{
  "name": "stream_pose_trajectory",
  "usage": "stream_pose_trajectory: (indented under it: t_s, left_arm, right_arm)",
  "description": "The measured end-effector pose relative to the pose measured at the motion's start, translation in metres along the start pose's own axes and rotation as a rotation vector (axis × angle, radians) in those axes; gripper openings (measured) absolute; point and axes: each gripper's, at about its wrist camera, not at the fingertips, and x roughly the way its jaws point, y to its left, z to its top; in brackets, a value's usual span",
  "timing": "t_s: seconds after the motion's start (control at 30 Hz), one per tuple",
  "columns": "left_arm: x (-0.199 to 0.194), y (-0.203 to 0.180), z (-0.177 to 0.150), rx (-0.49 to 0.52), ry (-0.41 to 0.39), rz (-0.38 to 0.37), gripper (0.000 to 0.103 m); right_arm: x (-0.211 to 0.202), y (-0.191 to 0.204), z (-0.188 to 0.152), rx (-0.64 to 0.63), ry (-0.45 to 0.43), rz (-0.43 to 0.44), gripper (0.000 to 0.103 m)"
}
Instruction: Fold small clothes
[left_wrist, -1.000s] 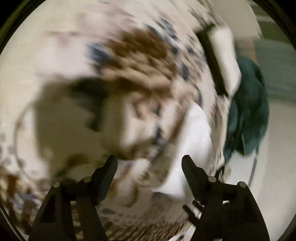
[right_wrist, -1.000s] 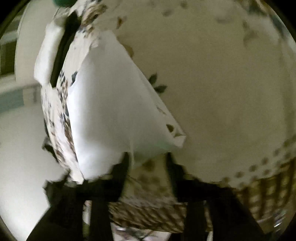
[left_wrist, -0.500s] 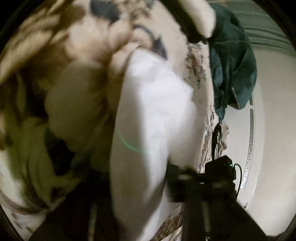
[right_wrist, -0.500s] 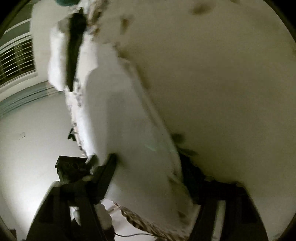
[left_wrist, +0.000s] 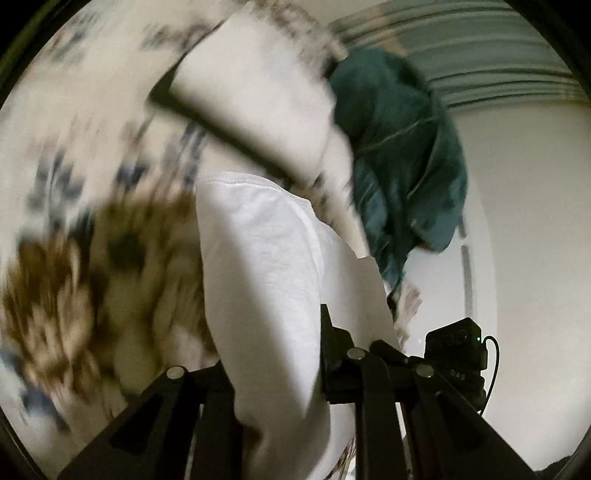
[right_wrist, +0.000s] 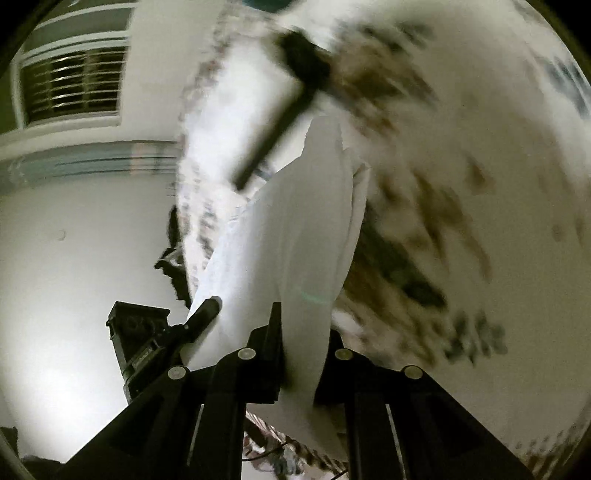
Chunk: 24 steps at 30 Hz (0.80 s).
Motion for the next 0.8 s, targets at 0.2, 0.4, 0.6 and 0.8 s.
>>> stream_pose_trajectory:
  t_s: [0.2, 0.4, 0.6, 0.8]
  left_arm:
    - [-0.002, -0.047, 0.124, 0.111, -0.129, 0.008, 0.014]
    - [0.029, -0.044, 0.227, 0.148, -0.174, 0.054, 0.015]
    - [0.074, 0.009, 0.268, 0.134, -0.104, 0.303, 0.021]
    - [0.068, 0.008, 0.243, 0.176, -0.145, 0.537, 0.091]
  right_arm:
    - [0.015, 0.082, 0.112, -0.131, -0.096, 0.055, 0.011]
    - [0.069, 0.127, 0.222, -0.202, -0.129, 0.040, 0.011]
    - [0.133, 0.113, 0.296, -0.220, -0.090, -0.155, 0.021]
    - [0.144, 0.119, 0.293, -0.342, -0.138, -0.451, 0.069]
